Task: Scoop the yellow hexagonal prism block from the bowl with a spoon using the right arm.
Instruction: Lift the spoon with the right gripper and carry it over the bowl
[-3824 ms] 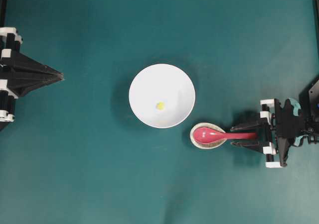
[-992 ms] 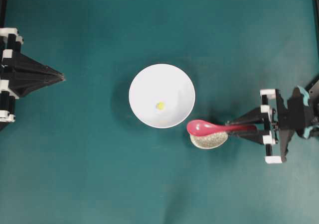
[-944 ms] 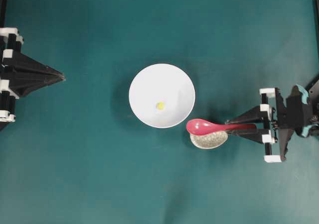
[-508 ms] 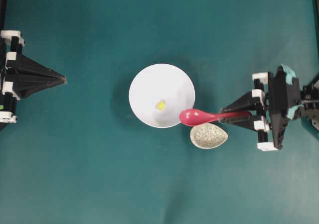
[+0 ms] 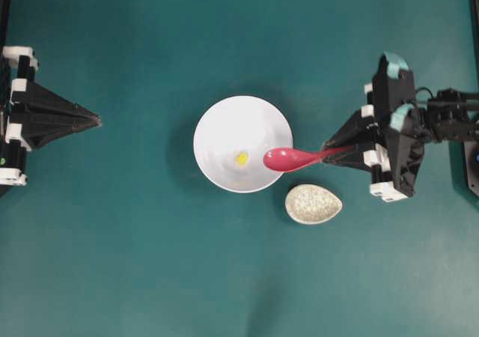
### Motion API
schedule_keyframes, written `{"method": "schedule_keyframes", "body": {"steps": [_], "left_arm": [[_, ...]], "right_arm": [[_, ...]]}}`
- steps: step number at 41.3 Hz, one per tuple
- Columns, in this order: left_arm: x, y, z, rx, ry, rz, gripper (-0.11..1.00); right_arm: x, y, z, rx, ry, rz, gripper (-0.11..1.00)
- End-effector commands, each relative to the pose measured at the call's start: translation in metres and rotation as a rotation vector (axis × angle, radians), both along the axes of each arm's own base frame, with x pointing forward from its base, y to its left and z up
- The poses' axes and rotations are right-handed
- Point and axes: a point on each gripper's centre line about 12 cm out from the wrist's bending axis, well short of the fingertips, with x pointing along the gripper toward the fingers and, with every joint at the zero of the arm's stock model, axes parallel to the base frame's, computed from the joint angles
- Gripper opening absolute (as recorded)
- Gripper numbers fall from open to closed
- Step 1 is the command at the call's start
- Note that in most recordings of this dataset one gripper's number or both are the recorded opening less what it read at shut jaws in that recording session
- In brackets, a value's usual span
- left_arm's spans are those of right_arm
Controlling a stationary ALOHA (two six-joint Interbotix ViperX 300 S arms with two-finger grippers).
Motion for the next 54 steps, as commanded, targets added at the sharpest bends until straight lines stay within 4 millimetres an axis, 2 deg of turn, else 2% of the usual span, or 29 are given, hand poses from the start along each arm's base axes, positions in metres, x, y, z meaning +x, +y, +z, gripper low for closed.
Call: {"method": "schedule_keyframes", "body": {"steps": [1,12,32,42,54], "left_arm": [[0.005,0.000,0.004,0.001,-0.003,0.001,0.00],[0.009,0.000,-0.001,0.001,0.018,0.001,0.00],[0.010,0.000,0.001,0.017,-0.006,0.000,0.00],[0.010,0.000,0.003,0.030,-0.017,-0.003,0.00],[0.010,0.005,0.004,0.034,-0.027,0.019,0.00]], "right_arm": [[0.008,-0.008,0.018,0.005,-0.022,-0.009,0.24],[0.024,-0.022,0.019,0.039,0.068,-0.012,0.24],[0.068,-0.027,0.019,0.089,0.299,0.114,0.24],[0.074,-0.038,0.016,0.110,0.393,0.063,0.24],[0.078,-0.036,0.013,0.174,0.531,0.061,0.24]]}}
